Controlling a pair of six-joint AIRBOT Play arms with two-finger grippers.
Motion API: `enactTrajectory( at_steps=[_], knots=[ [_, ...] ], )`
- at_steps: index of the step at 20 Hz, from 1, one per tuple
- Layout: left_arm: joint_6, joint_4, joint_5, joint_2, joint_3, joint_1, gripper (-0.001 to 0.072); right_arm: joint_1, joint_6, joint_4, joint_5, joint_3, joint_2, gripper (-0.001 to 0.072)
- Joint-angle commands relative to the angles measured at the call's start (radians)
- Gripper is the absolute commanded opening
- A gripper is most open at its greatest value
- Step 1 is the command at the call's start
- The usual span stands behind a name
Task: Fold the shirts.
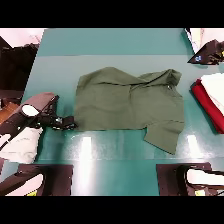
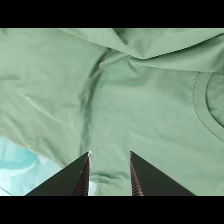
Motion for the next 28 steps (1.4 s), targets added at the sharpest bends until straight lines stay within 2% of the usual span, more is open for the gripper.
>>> enactTrajectory(
  at_steps=[1,5,8,11,12,13,14,21,27,28],
  knots=[
    [-0.002,-0.021,0.040,0.002,0.021,-0.047,0.0024,-0.041,0.001,-0.001,0.012,-0.024,0.010,0.0286],
    [-0.006,0.090,-0.047,0.027,0.153,-0.047,0.0023,-0.168,0.000,-0.002,-0.030,-0.310,0.117,0.0286],
    [-0.009,0.183,-0.093,0.063,0.266,-0.047,0.0023,-0.292,-0.029,-0.011,-0.143,-0.610,0.210,0.0286],
    [-0.008,0.216,-0.111,0.077,0.325,-0.047,0.0023,-0.388,-0.046,-0.055,-0.262,-0.881,0.279,0.0288],
    [-0.006,0.217,-0.108,0.077,0.329,-0.047,0.0024,-0.413,-0.061,-0.051,-0.287,-0.954,0.289,0.0294],
    [-0.006,0.217,-0.107,0.077,0.329,-0.047,0.0024,-0.424,-0.080,-0.053,-0.294,-1.005,0.287,0.0349],
    [-0.006,0.217,-0.108,0.077,0.329,-0.047,0.0024,-0.432,-0.111,-0.053,-0.291,-1.046,0.274,0.0351],
    [-0.008,0.214,-0.137,0.077,0.329,-0.047,0.0024,-0.385,-0.140,-0.052,-0.345,-1.133,0.137,0.0351],
    [-0.010,0.212,-0.153,0.077,0.329,-0.047,0.0024,-0.331,-0.140,-0.055,-0.417,-1.133,0.123,0.0344],
    [-0.010,0.211,-0.154,0.077,0.329,-0.047,0.0024,-0.322,-0.140,-0.053,-0.424,-1.133,0.123,0.0325]
  ],
)
